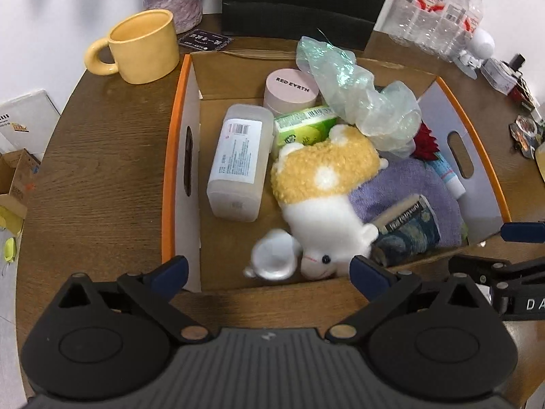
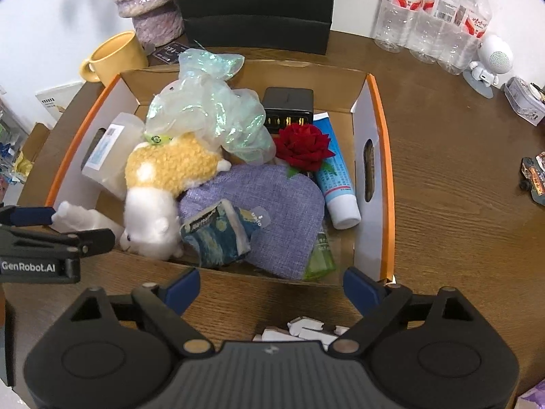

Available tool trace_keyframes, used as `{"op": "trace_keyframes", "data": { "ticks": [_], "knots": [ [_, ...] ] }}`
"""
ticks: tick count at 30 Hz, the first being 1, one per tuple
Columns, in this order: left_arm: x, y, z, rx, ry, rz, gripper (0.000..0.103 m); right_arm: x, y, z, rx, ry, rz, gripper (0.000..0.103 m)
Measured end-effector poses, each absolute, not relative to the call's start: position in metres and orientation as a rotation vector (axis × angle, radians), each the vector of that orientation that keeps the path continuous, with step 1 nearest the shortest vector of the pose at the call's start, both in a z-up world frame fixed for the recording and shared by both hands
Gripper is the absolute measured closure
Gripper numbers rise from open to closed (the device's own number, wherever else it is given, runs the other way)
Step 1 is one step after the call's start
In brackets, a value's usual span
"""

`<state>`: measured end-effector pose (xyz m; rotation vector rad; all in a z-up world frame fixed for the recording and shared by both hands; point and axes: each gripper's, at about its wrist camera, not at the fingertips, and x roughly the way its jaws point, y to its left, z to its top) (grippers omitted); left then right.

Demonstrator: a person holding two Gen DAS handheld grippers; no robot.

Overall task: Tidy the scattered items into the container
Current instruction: 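Move both tools back toward the white device and small white pieces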

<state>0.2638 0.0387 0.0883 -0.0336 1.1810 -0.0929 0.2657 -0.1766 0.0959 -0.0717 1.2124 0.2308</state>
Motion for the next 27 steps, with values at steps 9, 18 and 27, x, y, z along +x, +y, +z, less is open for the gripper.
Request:
{"op": "trace_keyframes", "data": {
  "ticks": [9, 18, 27],
  "knots": [
    [0.21, 0.024, 0.107, 0.079, 1.036, -0.149, 0.0, 0.23, -0.184, 0.104, -0.09, 1.146, 0.28, 0.012],
    [0.114, 0.035, 0.103, 0.028, 0.72, -0.127, 0.0, 0.141, -0.195, 0.099, -0.078, 0.81, 0.264, 0.012],
    [0.056, 0.035, 0.021, 0.082, 0.599, 0.037, 0.0, 0.067, -0.206, 0.028, -0.065, 0.594, 0.213, 0.012]
  ]
}}
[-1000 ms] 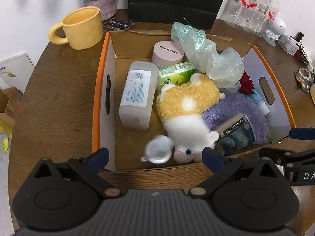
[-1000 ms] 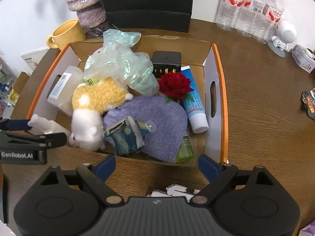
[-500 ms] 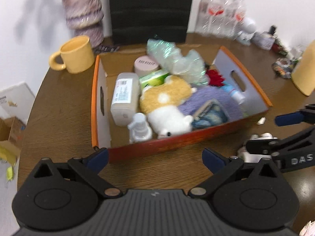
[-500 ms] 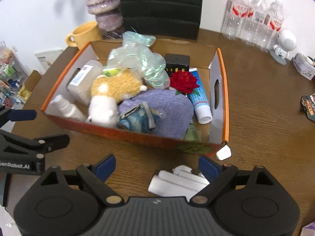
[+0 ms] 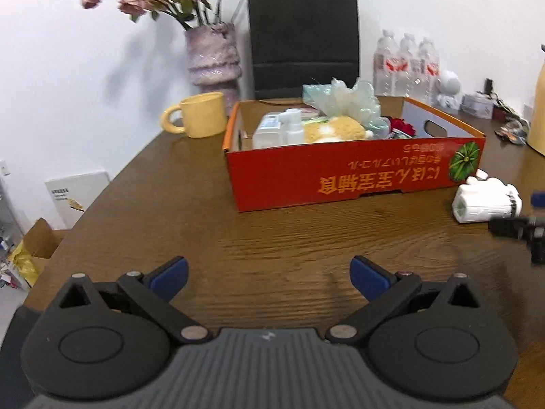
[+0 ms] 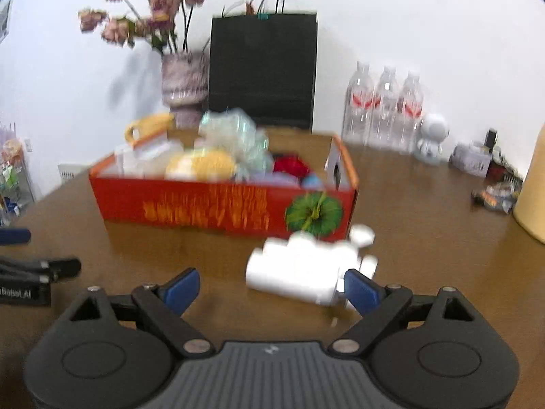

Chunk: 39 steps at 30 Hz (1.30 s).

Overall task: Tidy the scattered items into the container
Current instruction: 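Move both tools back toward the white device and small white pieces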

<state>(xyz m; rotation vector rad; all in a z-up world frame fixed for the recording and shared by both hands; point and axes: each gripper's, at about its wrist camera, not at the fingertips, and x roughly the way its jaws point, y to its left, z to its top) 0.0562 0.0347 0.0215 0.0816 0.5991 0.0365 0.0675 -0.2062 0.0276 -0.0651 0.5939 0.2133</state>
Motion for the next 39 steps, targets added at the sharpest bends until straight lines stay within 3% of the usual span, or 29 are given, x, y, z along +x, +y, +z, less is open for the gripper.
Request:
{"op": "trace_keyframes", "data": {
  "ticks": [11, 14, 39],
  "knots": [
    [0.068, 0.026, -0.001, 0.011, 0.7, 0.006, 0.0, 0.078, -0.188, -0.006, -0.064, 0.668, 0.181, 0.01],
    [0.068, 0.025, -0.002, 0.011, 0.701, 0.006, 0.0, 0.08, -0.192, -0.008, -0.036, 0.686, 0.166, 0.0],
    [0.071, 0.015, -0.002, 0.021, 0.701, -0.016, 0.0, 0.082, -0.187, -0.009, -0.028, 0.695, 0.163, 0.0]
  ]
}}
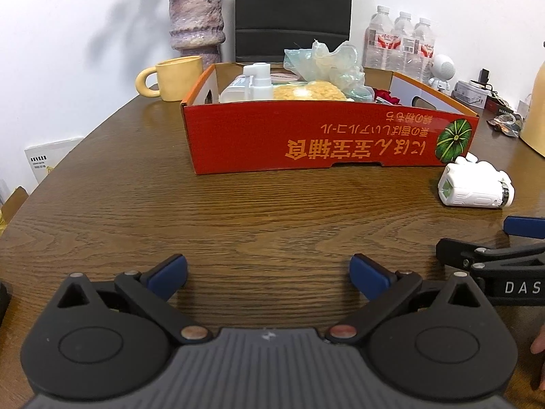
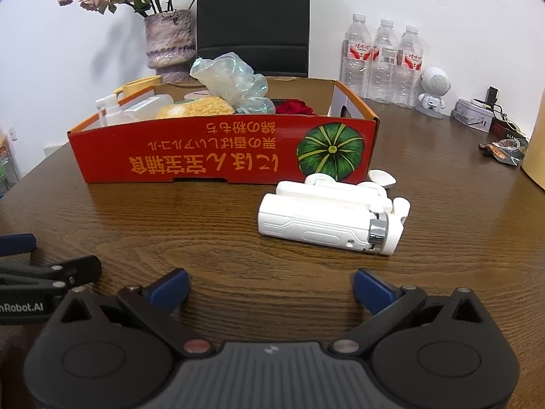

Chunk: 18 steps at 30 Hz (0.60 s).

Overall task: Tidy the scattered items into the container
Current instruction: 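Move both tools back toward the white device and small white pieces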

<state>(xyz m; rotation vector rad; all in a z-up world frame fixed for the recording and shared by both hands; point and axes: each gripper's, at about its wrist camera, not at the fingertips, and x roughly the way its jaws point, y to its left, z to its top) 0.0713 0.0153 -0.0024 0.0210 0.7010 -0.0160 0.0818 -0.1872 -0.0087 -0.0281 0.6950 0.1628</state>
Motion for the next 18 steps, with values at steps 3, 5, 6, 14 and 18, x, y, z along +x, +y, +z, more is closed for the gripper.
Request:
{"op": "trace_keyframes", "data": {
  "ticks": [3, 5, 6, 14, 18],
  "knots": [
    [0.0713, 0.014, -0.0024, 0.021, 0.701, -0.017, 0.0, 0.0818, -0.1866, -0.0087, -0.032, 0.695, 0.174, 0.0],
    [0.0712, 0.0137, -0.0025, 0.021, 0.701, -0.018, 0.0, 0.0817, -0.186, -0.0085, -0.034, 0.695, 0.179, 0.0],
    [0.0712, 0.0138, -0.0025, 0.021, 0.701, -0.018, 0.0, 0.0816, -0.1861, -0.0085, -0.034, 0.695, 0.18, 0.0],
    [0.0715, 0.0142, -0.0023, 0.021, 0.702, -0.018, 0.0, 0.0817, -0.1857, -0.0085, -0.034, 0.695, 0.18, 0.0],
    [0.0715, 0.0142, -0.0023, 0.02, 0.702, -0.018, 0.0, 0.0819, -0.1859, -0.0084, -0.034, 0.695, 0.18, 0.0]
  ]
}}
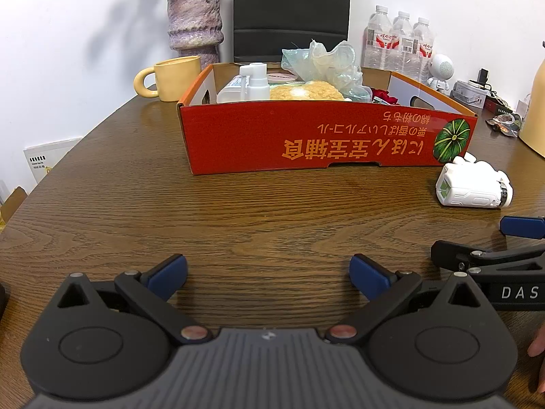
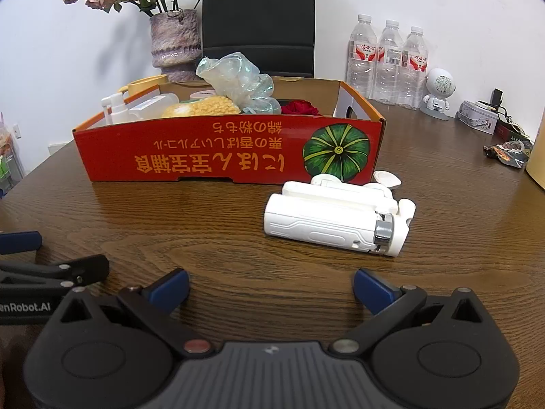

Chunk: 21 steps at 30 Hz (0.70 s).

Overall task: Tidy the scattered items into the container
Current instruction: 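Move both tools back toward the white device and small white pieces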

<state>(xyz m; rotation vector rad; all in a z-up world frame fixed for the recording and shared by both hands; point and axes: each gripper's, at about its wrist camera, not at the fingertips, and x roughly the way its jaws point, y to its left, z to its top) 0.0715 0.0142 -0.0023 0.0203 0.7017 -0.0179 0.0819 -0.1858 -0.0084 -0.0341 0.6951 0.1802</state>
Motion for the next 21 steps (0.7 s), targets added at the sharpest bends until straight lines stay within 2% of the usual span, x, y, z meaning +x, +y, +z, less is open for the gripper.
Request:
{"op": "trace_keyframes", "data": {
  "ticks": [12, 16, 20, 21],
  "knots": [
    [0.071, 0.005, 0.004, 0.043, 0.659, -0.145, 0.0, 0.071, -0.212, 0.002, -0.047, 0.706, 0.175, 0.001],
    [0.081, -0.032, 0.025, 0.139, 0.514, -0.474, 0.0, 0.075, -0.273, 0.026, 0.095, 0.618, 0.091, 0.0],
    [0.12, -0.088, 0.031, 0.324, 0.505, -0.631, 0.0, 0.128, -0.315, 0.04, 0.087, 0.648, 0.06, 0.001],
    [0.13, -0.099, 0.029, 0.359, 0.503, -0.646, 0.0, 0.143, -0.318, 0.04, 0.075, 0.655, 0.082, 0.005]
  ]
}}
